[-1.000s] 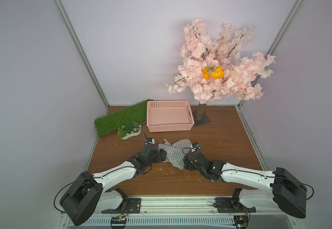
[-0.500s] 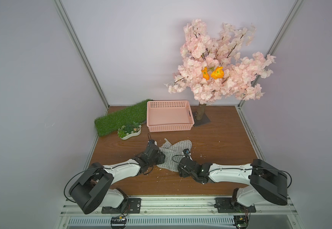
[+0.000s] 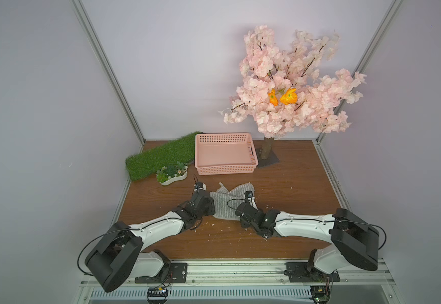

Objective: Fold the square dishcloth
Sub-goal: Adjust the cleaning item at the center of the board.

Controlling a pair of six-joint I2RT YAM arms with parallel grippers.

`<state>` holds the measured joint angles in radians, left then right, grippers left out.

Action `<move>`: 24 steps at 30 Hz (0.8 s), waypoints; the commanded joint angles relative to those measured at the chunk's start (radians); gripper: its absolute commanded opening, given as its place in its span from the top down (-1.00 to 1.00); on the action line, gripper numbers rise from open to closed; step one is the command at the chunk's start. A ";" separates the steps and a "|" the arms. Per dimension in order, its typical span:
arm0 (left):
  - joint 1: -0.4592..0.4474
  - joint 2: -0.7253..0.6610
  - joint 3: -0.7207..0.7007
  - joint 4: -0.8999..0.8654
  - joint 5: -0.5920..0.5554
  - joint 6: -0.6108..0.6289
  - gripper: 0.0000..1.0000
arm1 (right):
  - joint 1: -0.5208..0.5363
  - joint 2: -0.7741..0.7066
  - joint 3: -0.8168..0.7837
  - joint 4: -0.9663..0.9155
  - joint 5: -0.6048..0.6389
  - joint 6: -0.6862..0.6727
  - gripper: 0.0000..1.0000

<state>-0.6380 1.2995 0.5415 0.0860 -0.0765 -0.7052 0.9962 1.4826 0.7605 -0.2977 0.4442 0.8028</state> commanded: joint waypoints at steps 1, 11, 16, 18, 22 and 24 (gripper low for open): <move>0.030 -0.011 0.100 -0.010 -0.041 0.052 0.99 | -0.076 -0.093 0.052 -0.092 0.101 -0.065 1.00; 0.108 0.052 0.320 -0.038 0.060 0.121 0.99 | -0.231 -0.119 0.317 -0.240 0.101 -0.322 1.00; 0.107 -0.016 0.237 -0.074 0.074 0.097 0.99 | -0.231 -0.124 0.297 -0.355 0.030 -0.329 0.85; 0.107 -0.047 0.172 -0.078 0.098 0.074 0.99 | -0.228 -0.134 0.263 -0.394 -0.019 -0.325 0.82; 0.085 -0.103 0.040 -0.080 0.174 0.015 0.99 | -0.210 -0.144 0.187 -0.461 -0.149 -0.316 0.86; 0.047 -0.126 -0.008 -0.093 0.186 -0.014 0.99 | -0.184 -0.147 0.154 -0.491 -0.195 -0.297 0.85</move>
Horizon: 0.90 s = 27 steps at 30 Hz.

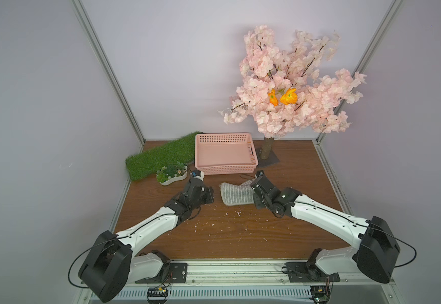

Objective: Fold the square dishcloth
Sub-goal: Adjust the cleaning item at the center of the board, then flatten out the cleaning item at the center of the board.

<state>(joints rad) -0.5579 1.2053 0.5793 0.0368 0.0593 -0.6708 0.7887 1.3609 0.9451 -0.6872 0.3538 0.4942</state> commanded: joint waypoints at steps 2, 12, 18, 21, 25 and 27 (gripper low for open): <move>-0.066 -0.048 -0.068 -0.078 0.050 -0.064 0.99 | 0.045 -0.026 -0.054 -0.131 -0.139 0.032 0.75; -0.090 -0.107 -0.087 -0.139 -0.013 -0.061 0.55 | 0.063 -0.021 -0.025 -0.236 -0.081 0.073 -0.12; -0.084 0.032 0.030 -0.018 -0.113 0.019 -0.06 | -0.007 -0.016 0.015 -0.119 0.008 0.105 -0.19; -0.066 0.165 0.127 0.013 -0.143 0.099 -0.16 | -0.081 -0.009 0.001 -0.013 0.013 0.109 -0.17; -0.043 0.347 0.272 -0.015 -0.128 0.208 -0.24 | -0.178 0.013 -0.041 0.118 -0.014 0.111 -0.17; -0.039 0.399 0.323 -0.031 -0.121 0.246 -0.26 | -0.222 0.033 -0.064 0.176 -0.036 0.100 -0.15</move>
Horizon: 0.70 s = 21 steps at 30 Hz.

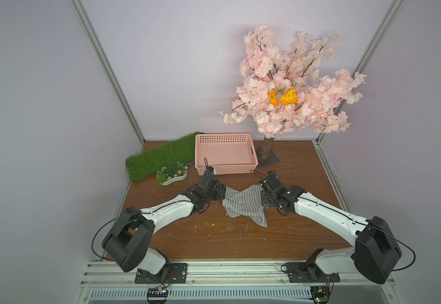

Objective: Fold the square dishcloth
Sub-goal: Flatten out the cleaning item at the center of the board.

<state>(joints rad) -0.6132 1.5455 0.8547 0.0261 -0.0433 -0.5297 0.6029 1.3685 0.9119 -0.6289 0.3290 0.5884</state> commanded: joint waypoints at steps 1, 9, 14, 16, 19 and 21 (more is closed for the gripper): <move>0.017 0.086 0.066 -0.021 -0.023 0.115 -0.26 | -0.052 0.037 -0.041 0.144 -0.015 0.003 -0.14; 0.022 0.269 0.172 -0.038 -0.033 0.133 -0.30 | -0.111 0.122 -0.116 0.317 -0.109 -0.009 -0.03; 0.021 0.341 0.187 -0.007 -0.005 0.105 -0.05 | -0.111 0.153 -0.144 0.386 -0.147 -0.007 -0.02; 0.024 0.368 0.187 0.003 0.001 0.094 0.23 | -0.111 0.167 -0.143 0.398 -0.152 -0.007 -0.02; 0.021 0.383 0.182 0.010 -0.013 0.081 0.75 | -0.113 0.193 -0.131 0.400 -0.150 -0.008 0.01; 0.024 0.370 0.172 0.014 -0.031 0.077 0.98 | -0.112 0.202 -0.123 0.401 -0.148 -0.013 0.02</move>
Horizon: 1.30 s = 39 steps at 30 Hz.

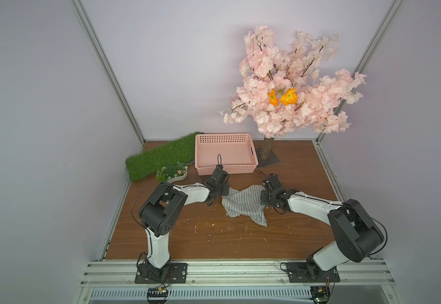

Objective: Fold the square dishcloth
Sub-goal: Flatten out the cleaning item at the center of the board.

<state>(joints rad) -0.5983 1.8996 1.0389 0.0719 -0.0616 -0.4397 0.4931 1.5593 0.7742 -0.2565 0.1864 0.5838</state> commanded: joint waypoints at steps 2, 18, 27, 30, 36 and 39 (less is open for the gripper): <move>0.009 -0.013 -0.028 -0.027 -0.049 -0.011 0.99 | -0.002 0.015 0.021 0.029 -0.003 -0.014 0.03; 0.085 -0.313 -0.288 0.146 -0.307 0.037 0.99 | -0.004 -0.001 0.065 0.085 -0.117 -0.083 -0.02; 0.096 -0.271 -0.273 0.145 -0.291 0.009 0.99 | 0.012 -0.013 0.033 0.066 -0.153 -0.013 0.08; 0.096 -0.261 -0.256 0.135 -0.277 0.004 0.99 | 0.025 -0.056 -0.005 0.042 -0.143 0.024 0.10; 0.095 -0.252 -0.231 0.102 -0.276 -0.006 0.99 | 0.090 -0.166 -0.092 -0.031 -0.091 0.113 0.07; 0.096 -0.253 -0.229 0.098 -0.276 -0.009 0.99 | 0.123 -0.224 -0.152 -0.018 -0.110 0.164 0.01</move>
<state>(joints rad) -0.5114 1.6432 0.7910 0.1982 -0.3408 -0.4370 0.5941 1.3815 0.6590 -0.2508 0.0650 0.6777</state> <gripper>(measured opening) 0.045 0.492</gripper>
